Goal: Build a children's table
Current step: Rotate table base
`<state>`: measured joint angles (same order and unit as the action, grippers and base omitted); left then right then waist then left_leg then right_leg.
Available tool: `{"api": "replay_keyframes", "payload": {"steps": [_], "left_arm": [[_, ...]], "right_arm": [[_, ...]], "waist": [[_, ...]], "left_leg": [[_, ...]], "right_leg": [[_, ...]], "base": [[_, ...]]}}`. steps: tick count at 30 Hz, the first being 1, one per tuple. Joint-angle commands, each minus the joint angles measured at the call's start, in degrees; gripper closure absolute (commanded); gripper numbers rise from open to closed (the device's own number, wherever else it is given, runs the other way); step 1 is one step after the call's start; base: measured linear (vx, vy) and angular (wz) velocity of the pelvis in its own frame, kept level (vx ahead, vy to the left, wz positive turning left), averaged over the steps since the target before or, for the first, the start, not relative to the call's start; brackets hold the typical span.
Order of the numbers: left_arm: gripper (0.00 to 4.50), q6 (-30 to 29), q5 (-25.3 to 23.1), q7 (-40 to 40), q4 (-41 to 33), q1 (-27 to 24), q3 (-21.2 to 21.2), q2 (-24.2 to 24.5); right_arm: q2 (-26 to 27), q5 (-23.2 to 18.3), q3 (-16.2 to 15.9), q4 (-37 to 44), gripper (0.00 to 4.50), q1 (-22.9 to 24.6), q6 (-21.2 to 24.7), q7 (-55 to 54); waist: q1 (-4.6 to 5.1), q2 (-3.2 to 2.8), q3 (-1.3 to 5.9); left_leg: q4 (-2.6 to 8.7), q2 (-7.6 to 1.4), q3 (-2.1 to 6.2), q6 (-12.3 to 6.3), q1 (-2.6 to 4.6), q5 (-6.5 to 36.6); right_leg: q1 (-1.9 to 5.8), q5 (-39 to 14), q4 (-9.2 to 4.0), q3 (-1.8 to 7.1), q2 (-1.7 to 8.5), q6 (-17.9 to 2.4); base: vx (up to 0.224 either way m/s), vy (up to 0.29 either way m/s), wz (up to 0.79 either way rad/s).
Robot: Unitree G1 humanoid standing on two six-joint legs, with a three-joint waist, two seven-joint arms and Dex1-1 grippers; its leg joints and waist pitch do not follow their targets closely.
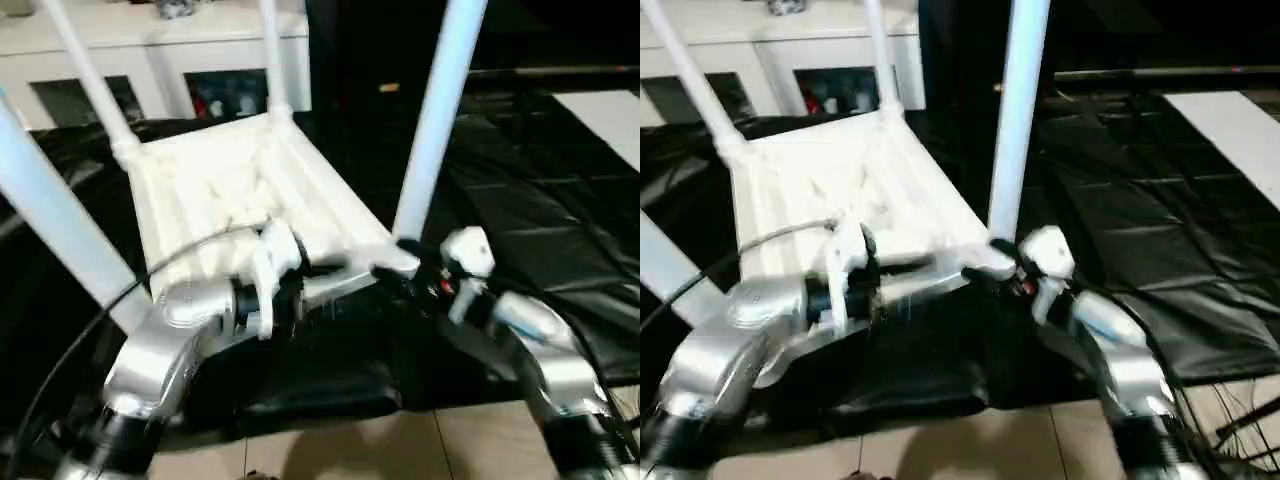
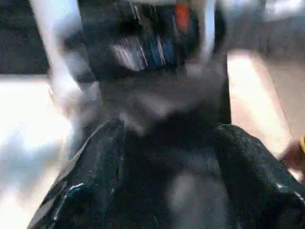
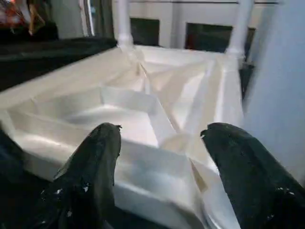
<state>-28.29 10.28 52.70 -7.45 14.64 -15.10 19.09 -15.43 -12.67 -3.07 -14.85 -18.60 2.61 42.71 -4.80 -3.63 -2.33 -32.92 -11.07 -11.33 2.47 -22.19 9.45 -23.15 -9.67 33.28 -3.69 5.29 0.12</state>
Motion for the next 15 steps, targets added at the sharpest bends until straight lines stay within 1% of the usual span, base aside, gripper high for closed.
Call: {"api": "replay_keyframes", "payload": {"steps": [1,2,3,4,5,6,7,8,9,10,11,12,13,14,15], "left_arm": [[0.94,0.4,-5.66,-5.05,2.44,-0.59,-0.57,-0.47],[0.8,0.16,-6.21,-6.34,2.61,-0.83,-0.56,-0.74],[0.8,0.73,-6.59,-8.85,2.3,-1.92,-0.69,-1.27],[0.59,0.5,-6.25,-10.15,1.95,-2.49,-0.54,-1.64],[0.54,0.18,-5.86,-10.94,1.58,-2.85,-0.45,-1.82],[0.46,0.81,-5.62,-11.99,0.49,-3.75,-0.92,-1.59],[0.46,0.81,-5.62,-11.99,0.49,-3.75,-0.92,-1.59],[0.46,1.51,-5.82,-12.56,-0.35,-4.63,-1.07,-1.65],[0.37,1.46,-5.85,-12.53,-0.89,-5.16,-1.12,-1.69],[0.25,1.43,-5.87,-12.51,-1.25,-5.52,-1.15,-1.72],[0.07,1.45,-6.27,-12.44,-1.98,-6.4,-1.07,-2.11],[0.05,1.7,-6.06,-12.62,-3.27,-7.81,-0.62,-2.87],[0.05,2.29,-5.58,-12.82,-4.5,-8.97,-0.31,-3.36],[0.02,2.29,-5.58,-12.82,-4.5,-8.97,-0.31,-3.36],[0.02,2.65,-5.19,-12.99,-5.16,-9.53,-0.26,-3.47]], "right_arm": [[1.44,-0.04,-1.91,-0.58,1.29,-1.49,0.63,0.3],[1.82,-0.07,-2.16,-0.83,1.29,-1.79,0.68,0.31],[2.97,-0.16,-3.29,-1.08,1.29,-2.57,0.82,1.11],[3.51,0.02,-3.8,-1.38,1.29,-3.01,0.75,1.31],[3.82,0.15,-4.09,-1.59,1.29,-3.28,0.68,1.42],[4.86,0.62,-4.38,-3.09,1.29,-4.44,0.07,0.84],[4.86,0.63,-4.38,-3.09,1.29,-4.44,0.07,0.84],[5.73,0.83,-4.44,-4.39,1.29,-5.54,-0.28,0.44],[6.19,1.22,-4.23,-5.27,1.29,-6.24,-0.79,-0.46],[6.5,1.49,-4.09,-5.86,1.29,-6.72,-1.14,-1.06],[7.19,2.18,-3.7,-7.31,1.29,-7.84,-1.93,-2.72],[8.26,3.48,-2.7,-10.12,1.29,-9.97,-2.83,-6.87],[8.8,4.64,-1.79,-12.7,1.29,-11.84,-3.75,-10.66],[8.8,4.64,-1.79,-12.7,1.29,-11.84,-3.75,-10.66],[8.98,5.22,-1.35,-14.02,1.29,-12.77,-4.28,-12.51]], "waist": [[0.45,0.39,3.36],[0.34,0.36,3.52],[0.31,0.29,3.53],[0.35,0.36,3.54],[0.25,0.31,3.59],[0.25,0.68,3.62],[0.18,0.48,3.73],[0.17,0.54,3.64],[0.18,0.48,3.66],[0.09,0.64,3.65],[0.13,0.51,3.56],[0.24,1.07,3.51],[0.28,1.17,3.52],[0.25,0.95,3.5],[0.17,0.94,3.44]], "left_leg": [[3.72,-1.93,1.05,-2.07,1.08,13.77],[3.74,-1.98,1.15,-1.85,1.17,13.78],[3.75,-1.98,1.18,-1.76,1.18,13.76],[3.78,-2.03,1.18,-1.64,1.13,13.98],[3.74,-2.03,1.16,-1.63,1.2,13.99],[3.68,-2.01,1.1,-1.83,1.09,13.55],[3.63,-2.05,1.19,-1.85,1.14,13.37],[3.62,-1.98,1.06,-2.1,1.14,13.37],[3.6,-2.02,1.11,-2.08,1.13,13.46],[3.62,-2.11,1.14,-2.06,1.12,13.15],[3.66,-2.09,1.07,-1.79,1.2,13.26],[3.65,-2.04,0.95,-1.89,1.18,13.32],[3.73,-2.11,1.05,-1.55,1.09,12.78],[3.68,-2.03,0.99,-1.17,1.17,12.74],[3.67,-2.04,0.95,-1.04,1.24,13.04]], "right_leg": [[2.27,-13.97,-3.64,2.0,2.27,-9.25],[2.36,-13.44,-3.52,1.96,2.35,-9.14],[2.36,-13.21,-3.48,1.95,2.36,-9.28],[2.39,-12.51,-3.45,1.96,2.37,-9.68],[2.32,-11.95,-3.4,1.95,2.35,-10.15],[2.4,-11.0,-3.3,1.96,2.27,-10.37],[2.39,-10.63,-3.07,1.94,2.4,-10.76],[2.32,-10.99,-3.24,1.96,2.35,-10.76],[2.33,-11.09,-3.16,1.98,2.44,-10.97],[2.33,-11.64,-3.12,1.99,2.57,-10.96],[2.16,-12.32,-3.24,2.0,2.44,-10.79],[2.21,-12.55,-3.34,2.04,2.35,-10.56],[2.22,-12.95,-3.21,2.08,2.6,-10.87],[2.1,-13.73,-3.25,2.09,2.54,-10.64],[2.05,-14.1,-3.35,2.14,2.54,-10.32]], "base": [[0.0,0.0,0.0],[0.0,0.0,0.0],[0.0,0.0,0.0],[0.0,0.0,0.0],[0.0,0.0,0.0],[0.0,0.0,0.0],[0.0,0.0,0.0],[0.0,0.0,0.0],[0.0,0.0,0.0],[0.0,0.0,0.0],[0.0,0.0,0.0],[0.0,0.0,0.0],[0.0,0.0,0.0],[0.0,0.0,0.0],[0.0,0.0,0.0]]}}
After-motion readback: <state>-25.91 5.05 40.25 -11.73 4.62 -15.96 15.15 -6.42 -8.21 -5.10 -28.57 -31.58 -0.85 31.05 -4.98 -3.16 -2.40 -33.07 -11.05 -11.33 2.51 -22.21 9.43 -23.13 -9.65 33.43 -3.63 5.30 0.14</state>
